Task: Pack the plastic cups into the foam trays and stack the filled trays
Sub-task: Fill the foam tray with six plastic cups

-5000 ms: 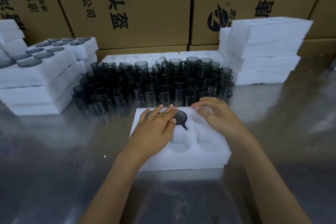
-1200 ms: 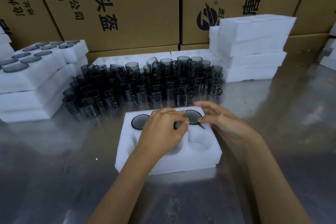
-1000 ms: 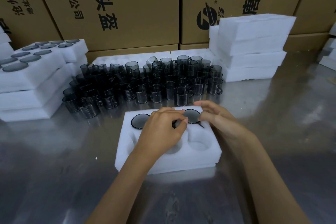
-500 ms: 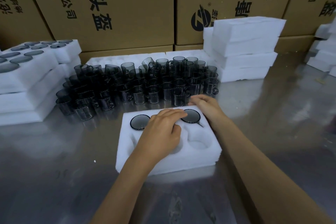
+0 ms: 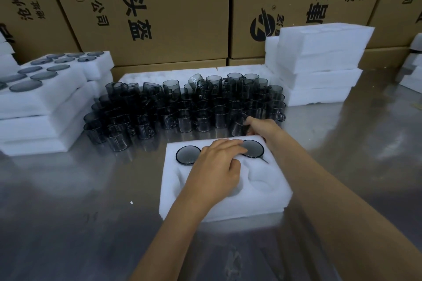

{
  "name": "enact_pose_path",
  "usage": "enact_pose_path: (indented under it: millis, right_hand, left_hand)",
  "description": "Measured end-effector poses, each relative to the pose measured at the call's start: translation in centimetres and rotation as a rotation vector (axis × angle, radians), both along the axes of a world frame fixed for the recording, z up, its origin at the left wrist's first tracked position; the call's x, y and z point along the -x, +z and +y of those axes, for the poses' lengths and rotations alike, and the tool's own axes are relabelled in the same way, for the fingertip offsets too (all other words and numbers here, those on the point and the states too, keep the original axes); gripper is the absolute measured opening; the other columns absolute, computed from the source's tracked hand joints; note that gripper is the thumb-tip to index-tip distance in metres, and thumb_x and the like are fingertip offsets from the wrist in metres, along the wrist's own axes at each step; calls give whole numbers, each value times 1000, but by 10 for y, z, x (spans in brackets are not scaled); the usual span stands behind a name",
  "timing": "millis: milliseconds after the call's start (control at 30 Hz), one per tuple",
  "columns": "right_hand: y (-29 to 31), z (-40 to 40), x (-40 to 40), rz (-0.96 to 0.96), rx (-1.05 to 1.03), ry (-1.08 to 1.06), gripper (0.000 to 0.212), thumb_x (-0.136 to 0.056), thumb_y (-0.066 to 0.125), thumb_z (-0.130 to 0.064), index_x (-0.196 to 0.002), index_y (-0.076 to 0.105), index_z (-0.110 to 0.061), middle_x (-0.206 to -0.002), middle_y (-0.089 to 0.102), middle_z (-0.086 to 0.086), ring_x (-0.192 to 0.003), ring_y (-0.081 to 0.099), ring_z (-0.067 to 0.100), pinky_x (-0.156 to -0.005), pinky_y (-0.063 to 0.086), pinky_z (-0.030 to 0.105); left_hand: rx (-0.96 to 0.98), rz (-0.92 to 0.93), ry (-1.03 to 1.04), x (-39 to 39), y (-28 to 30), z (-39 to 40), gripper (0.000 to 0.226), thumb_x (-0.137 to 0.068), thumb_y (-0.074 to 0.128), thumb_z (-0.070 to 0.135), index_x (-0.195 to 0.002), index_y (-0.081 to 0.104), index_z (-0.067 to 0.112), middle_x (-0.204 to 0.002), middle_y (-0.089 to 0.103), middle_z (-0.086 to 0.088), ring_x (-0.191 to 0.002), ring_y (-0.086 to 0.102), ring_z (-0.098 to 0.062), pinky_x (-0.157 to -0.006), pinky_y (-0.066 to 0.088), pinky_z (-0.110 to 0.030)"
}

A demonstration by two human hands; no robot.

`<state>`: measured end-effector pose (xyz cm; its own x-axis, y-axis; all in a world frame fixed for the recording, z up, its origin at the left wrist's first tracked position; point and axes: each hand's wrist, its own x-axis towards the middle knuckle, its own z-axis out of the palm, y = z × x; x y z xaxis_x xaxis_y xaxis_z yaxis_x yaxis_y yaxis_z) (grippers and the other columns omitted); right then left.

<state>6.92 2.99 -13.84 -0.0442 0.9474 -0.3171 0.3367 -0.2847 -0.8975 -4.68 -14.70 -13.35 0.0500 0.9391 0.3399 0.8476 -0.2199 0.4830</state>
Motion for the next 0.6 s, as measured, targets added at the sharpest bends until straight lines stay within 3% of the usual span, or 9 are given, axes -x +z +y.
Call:
enact_pose_path:
  millis: [67, 133, 233, 300, 333, 433, 500, 600]
  right_hand:
    - [-5, -2, -4, 6, -35, -35, 22, -85, 69, -28, -83, 72, -6, -82, 70, 8, -63, 59, 19, -54, 47, 27]
    - [-11, -6, -6, 29, -56, -72, 25, -86, 69, -29, -95, 74, -7, -94, 72, 8, -79, 66, 22, -68, 52, 29]
    - [-19, -19, -14, 182, -167, -127, 17, -91, 67, -26, -98, 77, -14, -107, 74, 4, -91, 68, 16, -77, 53, 20]
    - [-26, -31, -21, 223, -330, -149, 23, -95, 64, -23, -114, 76, -18, -115, 73, -2, -104, 66, 12, -89, 48, 17]
    - [-28, -36, -24, 211, -403, -166, 26, -96, 62, -23, -119, 74, -21, -113, 74, -4, -104, 67, 11, -93, 48, 20]
    - [-15, -49, -30, 239, -550, -206, 28, -96, 61, -26, -121, 72, -32, -80, 67, -15, -76, 62, 6, -93, 55, 33]
    - [1, -60, -29, 310, -648, -210, 26, -94, 63, -28, -116, 74, -37, -82, 71, -16, -79, 62, 1, -92, 58, 40]
    - [20, -82, -24, 333, -760, -110, 25, -92, 63, -33, -111, 74, -43, -92, 75, 0, -74, 58, 0, -77, 59, 31]
  left_hand:
    - [8, -11, -1, 0, 1, 0, 43, -95, 45, 7, -128, 65, 24, -140, 54, 19, -136, 35, -1, -112, 23, -22]
    - [11, -68, 8, -1, 2, -1, 40, -95, 47, 7, -125, 68, 23, -137, 57, 17, -133, 40, -2, -114, 29, -26]
    - [-33, -249, 92, -2, 4, -2, 34, -94, 50, 9, -119, 71, 22, -131, 62, 15, -114, 57, -9, -101, 44, -27]
    - [-69, -320, 148, -2, 6, -2, 32, -96, 50, 11, -117, 71, 23, -125, 64, 16, -99, 60, -14, -93, 48, -26]
    - [-85, -342, 165, -1, 6, -2, 32, -96, 50, 11, -117, 70, 23, -120, 65, 17, -91, 59, -13, -90, 50, -26]
    - [-124, -382, 192, 0, 7, -2, 32, -95, 51, 10, -116, 70, 25, -95, 64, 26, -73, 53, 3, -81, 49, -25]
    - [-155, -390, 204, 0, 7, -2, 33, -93, 52, 9, -114, 70, 26, -98, 62, 27, -79, 55, 7, -81, 47, -19]
    - [-203, -385, 260, 0, 8, -2, 38, -91, 58, 15, -123, 63, 36, -117, 56, 28, -107, 50, 7, -81, 38, -2]
